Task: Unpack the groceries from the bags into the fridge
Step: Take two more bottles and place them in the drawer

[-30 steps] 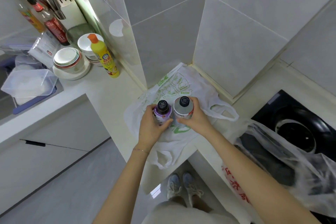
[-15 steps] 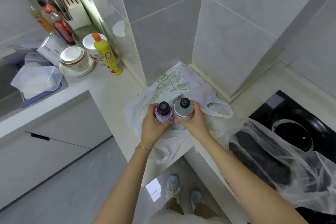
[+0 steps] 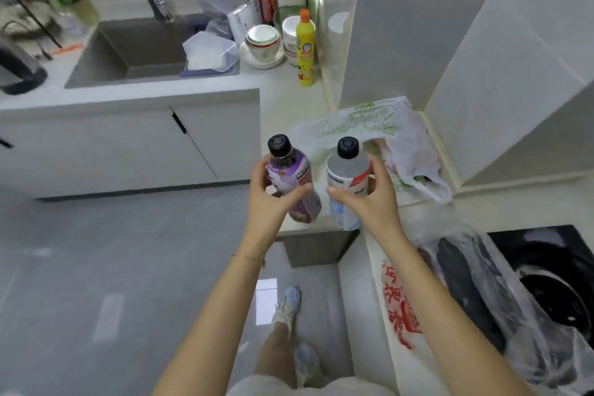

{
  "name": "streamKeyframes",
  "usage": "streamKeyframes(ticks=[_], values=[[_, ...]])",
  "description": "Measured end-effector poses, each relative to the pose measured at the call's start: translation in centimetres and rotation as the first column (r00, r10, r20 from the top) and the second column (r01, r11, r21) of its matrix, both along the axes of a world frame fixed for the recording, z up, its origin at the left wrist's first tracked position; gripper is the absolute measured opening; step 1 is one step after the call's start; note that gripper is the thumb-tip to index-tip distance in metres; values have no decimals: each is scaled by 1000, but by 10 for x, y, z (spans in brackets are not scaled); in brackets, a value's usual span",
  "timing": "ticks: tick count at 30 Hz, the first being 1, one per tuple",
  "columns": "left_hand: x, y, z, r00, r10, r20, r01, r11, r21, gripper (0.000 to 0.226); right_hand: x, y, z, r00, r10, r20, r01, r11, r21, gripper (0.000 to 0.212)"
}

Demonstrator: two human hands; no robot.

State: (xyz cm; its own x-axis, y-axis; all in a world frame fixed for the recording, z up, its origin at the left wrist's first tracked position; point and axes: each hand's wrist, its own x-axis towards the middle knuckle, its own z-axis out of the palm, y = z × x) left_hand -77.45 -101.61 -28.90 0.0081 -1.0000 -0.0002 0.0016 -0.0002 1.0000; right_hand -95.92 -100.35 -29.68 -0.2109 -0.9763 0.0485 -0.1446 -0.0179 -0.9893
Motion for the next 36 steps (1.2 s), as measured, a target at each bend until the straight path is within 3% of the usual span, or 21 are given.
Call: streamKeyframes(ticks=[4, 8, 12, 17, 24, 36], values=[[56, 53, 17, 978, 204, 36, -203, 979, -27, 65, 55, 18, 18, 970, 233, -70, -237, 970, -59, 59], [116, 112, 32, 892, 452, 16, -451, 892, -37, 64, 127, 37, 27, 880, 469, -76, -474, 878, -63, 61], [179, 184, 45, 788, 615, 29, -613, 788, -56, 62, 206, 72, 41, 735, 675, -71, -678, 731, -78, 58], [252, 289, 59, 627, 776, 72, -768, 631, -114, 76, 307, 137, 66, 511, 858, -55, -858, 505, -96, 56], [336, 466, 80, 381, 924, 26, -910, 380, -164, 73, 432, 275, 92, 244, 966, -82, -963, 232, -136, 60], [419, 737, 102, 28, 996, 86, -984, 42, -171, 59, 587, 527, 101, -143, 986, -82, -980, -153, -129, 54]])
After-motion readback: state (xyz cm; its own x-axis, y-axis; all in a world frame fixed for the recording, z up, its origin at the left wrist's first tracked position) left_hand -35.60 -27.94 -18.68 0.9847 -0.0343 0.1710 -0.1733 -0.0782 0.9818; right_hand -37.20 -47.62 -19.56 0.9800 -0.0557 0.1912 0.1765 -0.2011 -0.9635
